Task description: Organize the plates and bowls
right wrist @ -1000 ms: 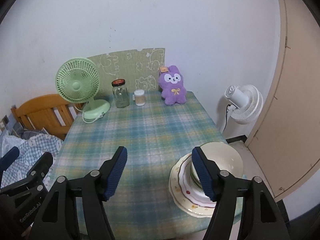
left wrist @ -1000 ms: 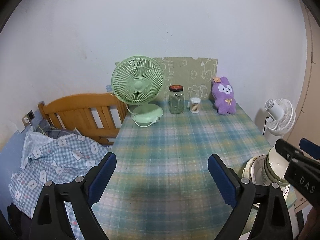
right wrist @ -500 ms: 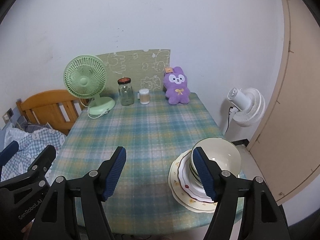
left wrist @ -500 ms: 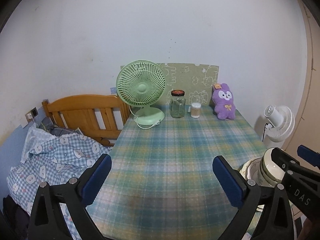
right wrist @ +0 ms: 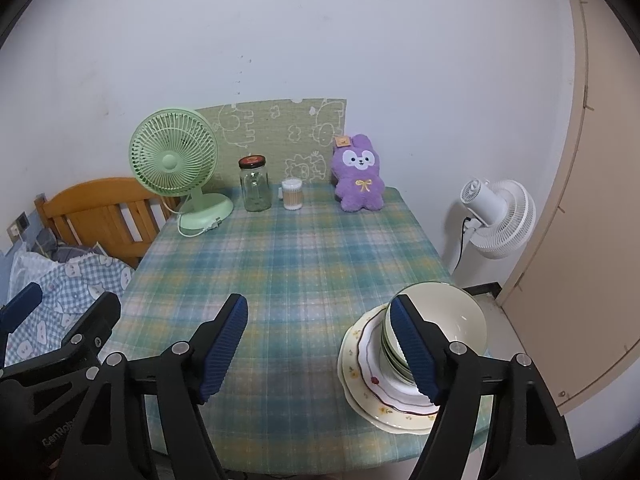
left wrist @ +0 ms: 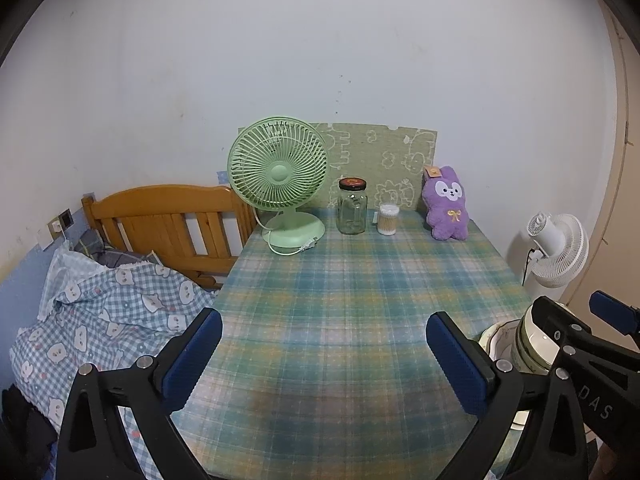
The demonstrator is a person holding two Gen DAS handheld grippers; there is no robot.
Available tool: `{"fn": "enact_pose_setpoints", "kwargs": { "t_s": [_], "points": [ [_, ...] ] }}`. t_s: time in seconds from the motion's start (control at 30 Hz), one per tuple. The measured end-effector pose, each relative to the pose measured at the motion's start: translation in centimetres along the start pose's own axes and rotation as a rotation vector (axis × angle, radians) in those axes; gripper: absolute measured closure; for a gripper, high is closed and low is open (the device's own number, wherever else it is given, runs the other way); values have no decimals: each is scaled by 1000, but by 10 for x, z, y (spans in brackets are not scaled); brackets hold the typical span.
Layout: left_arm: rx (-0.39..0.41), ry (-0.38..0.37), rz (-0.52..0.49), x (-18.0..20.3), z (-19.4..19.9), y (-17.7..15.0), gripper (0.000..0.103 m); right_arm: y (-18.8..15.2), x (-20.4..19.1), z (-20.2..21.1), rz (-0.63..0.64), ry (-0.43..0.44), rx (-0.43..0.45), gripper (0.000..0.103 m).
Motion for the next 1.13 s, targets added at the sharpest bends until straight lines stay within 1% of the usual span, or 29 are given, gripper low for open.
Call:
{"fn": "enact_pose_setpoints", "kwargs": {
  "t_s": [0.67, 1.13],
  "points": [
    [3, -1, -9, 0, -3, 2, 0, 3, 4, -7, -4, -7, -10, 26],
    [-6, -30, -22, 8, -1, -2, 0, -6, 13, -5, -27, -39, -16, 26]
  ]
}}
Point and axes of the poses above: each gripper's, at about its wrist camera, not at the fingertips, and z roughly against the way its jaws point, x to its right, y to its top, the point moved 2 cm from there along -z, roughly the way its jaws point, and after that the axes turned 8 degrees about -z, right-handed, at the moved point
